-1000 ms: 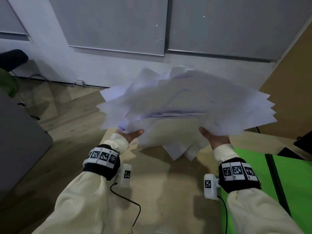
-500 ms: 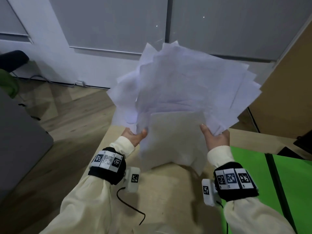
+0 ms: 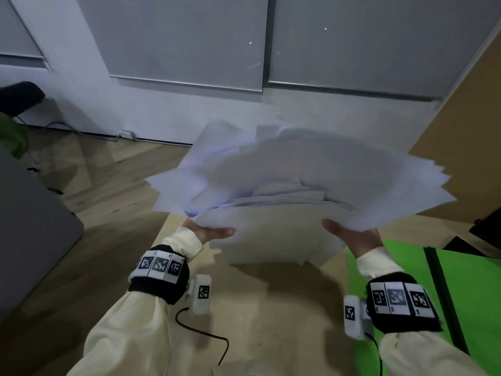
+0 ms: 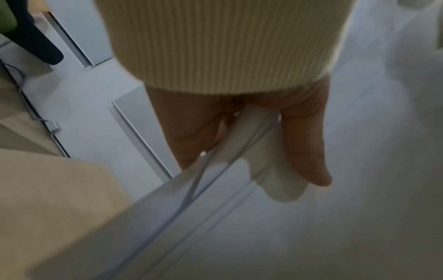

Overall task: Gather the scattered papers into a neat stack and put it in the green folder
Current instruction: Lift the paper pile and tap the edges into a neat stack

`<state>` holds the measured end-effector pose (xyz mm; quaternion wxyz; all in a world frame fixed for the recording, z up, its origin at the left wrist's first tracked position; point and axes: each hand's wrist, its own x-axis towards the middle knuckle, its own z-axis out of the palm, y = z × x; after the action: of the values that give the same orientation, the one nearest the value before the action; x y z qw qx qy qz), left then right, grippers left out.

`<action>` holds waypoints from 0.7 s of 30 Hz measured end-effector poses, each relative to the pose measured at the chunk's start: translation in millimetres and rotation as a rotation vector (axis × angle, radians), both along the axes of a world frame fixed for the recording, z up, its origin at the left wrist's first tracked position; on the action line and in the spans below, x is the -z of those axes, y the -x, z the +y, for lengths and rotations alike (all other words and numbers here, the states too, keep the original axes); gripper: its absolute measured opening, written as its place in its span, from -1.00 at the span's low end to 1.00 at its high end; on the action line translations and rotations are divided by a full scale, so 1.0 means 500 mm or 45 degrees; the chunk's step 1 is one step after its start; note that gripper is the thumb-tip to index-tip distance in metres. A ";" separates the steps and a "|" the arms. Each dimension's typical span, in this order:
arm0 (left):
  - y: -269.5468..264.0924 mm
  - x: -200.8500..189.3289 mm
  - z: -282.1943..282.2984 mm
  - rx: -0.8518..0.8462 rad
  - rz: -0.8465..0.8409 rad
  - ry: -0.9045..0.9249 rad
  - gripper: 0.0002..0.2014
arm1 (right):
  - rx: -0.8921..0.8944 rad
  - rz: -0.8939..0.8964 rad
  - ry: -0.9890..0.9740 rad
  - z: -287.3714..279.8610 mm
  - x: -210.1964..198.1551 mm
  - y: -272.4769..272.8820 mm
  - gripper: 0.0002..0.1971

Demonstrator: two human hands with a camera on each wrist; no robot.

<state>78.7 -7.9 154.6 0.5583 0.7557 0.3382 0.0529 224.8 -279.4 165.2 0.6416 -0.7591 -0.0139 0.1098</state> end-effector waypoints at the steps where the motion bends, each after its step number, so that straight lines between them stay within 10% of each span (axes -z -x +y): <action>1: -0.004 0.013 0.003 0.003 -0.003 0.024 -0.19 | -0.018 0.017 0.017 0.001 0.005 0.000 -0.42; 4: -0.022 0.020 0.002 -0.020 -0.036 0.057 -0.07 | -0.058 0.012 -0.007 0.014 0.003 -0.009 -0.45; 9: -0.038 0.008 -0.008 -0.072 0.021 0.087 -0.62 | -0.015 -0.011 -0.066 0.021 0.001 -0.022 -0.47; 18: -0.032 0.033 -0.004 -0.168 -0.103 0.187 -0.76 | -0.288 0.258 -0.098 -0.013 0.030 -0.014 -0.52; 21: -0.029 0.032 -0.003 -0.151 -0.172 0.250 -0.75 | -0.369 0.276 -0.090 -0.020 0.054 -0.014 -0.17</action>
<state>93.2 -9.2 138.7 0.6469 0.6709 0.3474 0.1034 231.7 -289.5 138.2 0.6431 -0.7097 -0.0578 0.2819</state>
